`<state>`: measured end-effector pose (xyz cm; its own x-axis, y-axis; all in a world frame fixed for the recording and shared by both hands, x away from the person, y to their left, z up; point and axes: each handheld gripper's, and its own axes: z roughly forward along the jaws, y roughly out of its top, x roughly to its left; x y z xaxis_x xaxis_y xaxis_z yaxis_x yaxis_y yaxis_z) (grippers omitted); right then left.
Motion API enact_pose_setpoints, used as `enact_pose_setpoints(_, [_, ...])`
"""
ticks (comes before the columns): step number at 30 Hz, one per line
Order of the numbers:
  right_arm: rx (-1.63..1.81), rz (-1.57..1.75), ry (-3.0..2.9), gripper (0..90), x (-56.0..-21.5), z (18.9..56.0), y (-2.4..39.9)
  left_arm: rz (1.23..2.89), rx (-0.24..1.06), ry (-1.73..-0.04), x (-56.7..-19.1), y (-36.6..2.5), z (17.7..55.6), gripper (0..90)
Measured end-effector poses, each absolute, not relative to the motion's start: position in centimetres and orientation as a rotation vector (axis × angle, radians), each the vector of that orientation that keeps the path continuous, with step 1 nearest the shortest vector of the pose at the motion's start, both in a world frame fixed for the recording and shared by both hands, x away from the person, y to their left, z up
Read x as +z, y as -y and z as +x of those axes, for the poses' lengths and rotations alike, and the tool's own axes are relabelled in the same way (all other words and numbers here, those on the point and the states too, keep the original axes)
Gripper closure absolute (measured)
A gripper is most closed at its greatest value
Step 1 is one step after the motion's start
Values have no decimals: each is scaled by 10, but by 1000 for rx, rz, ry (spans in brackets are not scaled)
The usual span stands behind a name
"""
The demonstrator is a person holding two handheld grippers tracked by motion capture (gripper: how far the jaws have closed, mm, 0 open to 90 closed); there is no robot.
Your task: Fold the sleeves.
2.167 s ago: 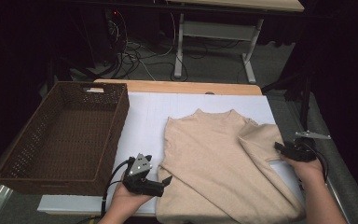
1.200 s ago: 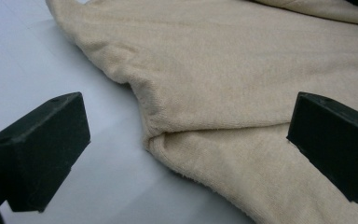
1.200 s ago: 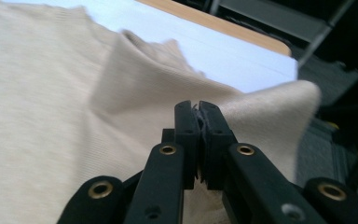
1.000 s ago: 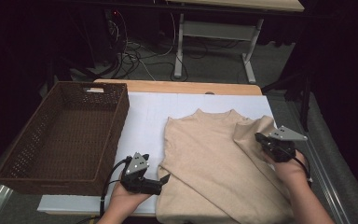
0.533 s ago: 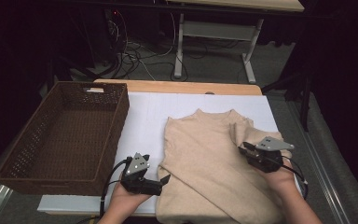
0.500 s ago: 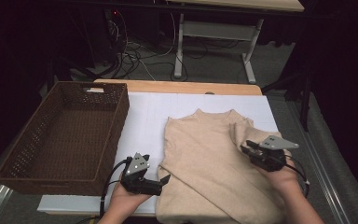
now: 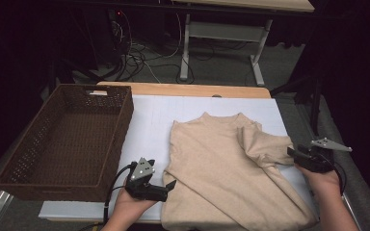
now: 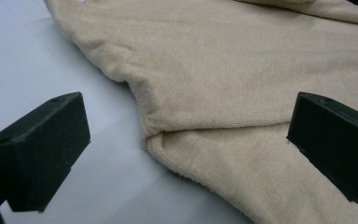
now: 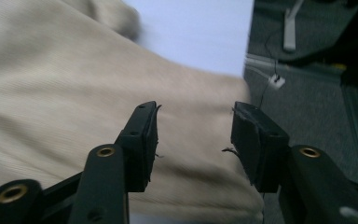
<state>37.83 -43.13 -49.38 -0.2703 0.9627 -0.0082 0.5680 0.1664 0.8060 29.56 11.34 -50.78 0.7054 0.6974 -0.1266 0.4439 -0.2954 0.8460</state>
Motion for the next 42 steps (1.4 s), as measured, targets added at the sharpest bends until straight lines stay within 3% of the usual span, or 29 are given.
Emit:
enact_pose_setpoints(10, [952,1539,-1949,476,-514,386,441,1951,324,-885,-510,-113,296,0])
enact_pose_setpoints(14, [948,1539,-1962,567,-514,388,440,1949,327,-881,-509,-114,296,0])
enact_pose_setpoints(18, [885,1488,-1947,830,-511,387,439,1946,325,-882,-509,-114,297,0])
enact_pose_setpoints(20, [861,1469,-1950,853,-511,387,435,1950,329,-874,-509,-114,296,0])
enact_pose_setpoints(31, [916,1318,-1905,866,-469,372,410,1943,328,-879,-508,-115,297,0])
enact_pose_setpoints(37, [997,1120,-1942,866,-440,364,366,1941,327,-880,-508,-114,296,0])
enact_pose_setpoints(42, [1047,965,-2042,867,-438,360,326,1945,328,-881,-508,-115,297,0])
